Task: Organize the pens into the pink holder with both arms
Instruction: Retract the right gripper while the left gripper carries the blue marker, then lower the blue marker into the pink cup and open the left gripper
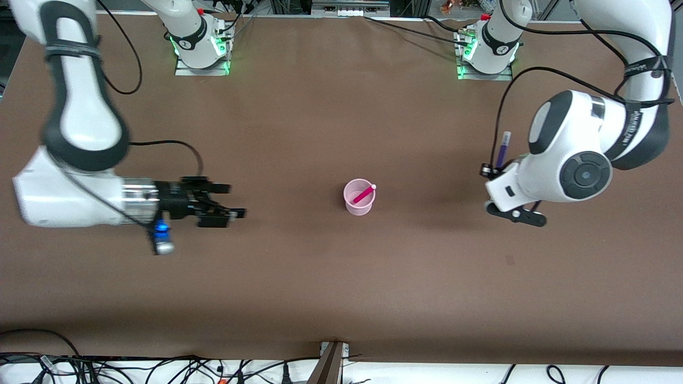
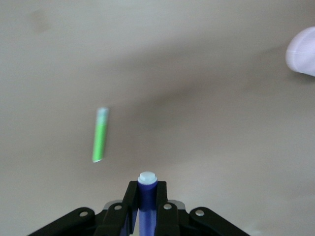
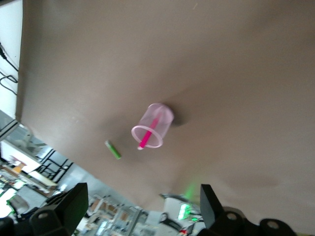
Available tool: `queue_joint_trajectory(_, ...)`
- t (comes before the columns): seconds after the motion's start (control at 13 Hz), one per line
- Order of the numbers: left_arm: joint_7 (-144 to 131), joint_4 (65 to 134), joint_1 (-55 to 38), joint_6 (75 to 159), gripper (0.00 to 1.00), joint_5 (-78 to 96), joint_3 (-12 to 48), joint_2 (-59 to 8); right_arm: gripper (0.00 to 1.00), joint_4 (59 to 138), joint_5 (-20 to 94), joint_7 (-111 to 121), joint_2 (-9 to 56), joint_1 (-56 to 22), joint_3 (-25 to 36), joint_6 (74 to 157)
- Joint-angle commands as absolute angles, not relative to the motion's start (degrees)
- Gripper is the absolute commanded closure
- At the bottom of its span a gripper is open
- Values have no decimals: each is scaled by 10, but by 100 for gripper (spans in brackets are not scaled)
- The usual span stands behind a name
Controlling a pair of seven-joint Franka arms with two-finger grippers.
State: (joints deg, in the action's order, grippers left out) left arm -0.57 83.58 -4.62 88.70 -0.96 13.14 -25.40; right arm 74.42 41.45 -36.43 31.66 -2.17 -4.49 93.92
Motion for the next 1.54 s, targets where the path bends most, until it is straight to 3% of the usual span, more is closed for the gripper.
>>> queue_joint_trajectory(0.0, 18, 829, -46, 930, 100, 4, 177, -259, 0, 751, 287, -311, 246, -32, -35, 883)
queue_joint_trajectory(0.38, 90, 832, -47, 1063, 100, 74, 241, -296, 0, 808, 85, -115, 123, -32, -30, 851)
queue_joint_trajectory(0.77, 322, 833, -62, 1234, 100, 205, 248, -339, 0, 910, 35, -73, 34, -31, -2, 878)
queue_joint_trajectory(1.15, 451, 880, -105, 1442, 100, 257, 268, -376, 0, 882, 33, -60, 50, -30, 14, 883)
queue_joint_trajectory(1.46, 523, 915, -99, 1536, 100, 265, 309, -393, 0, 876, -3, -67, 52, -42, 10, 885)
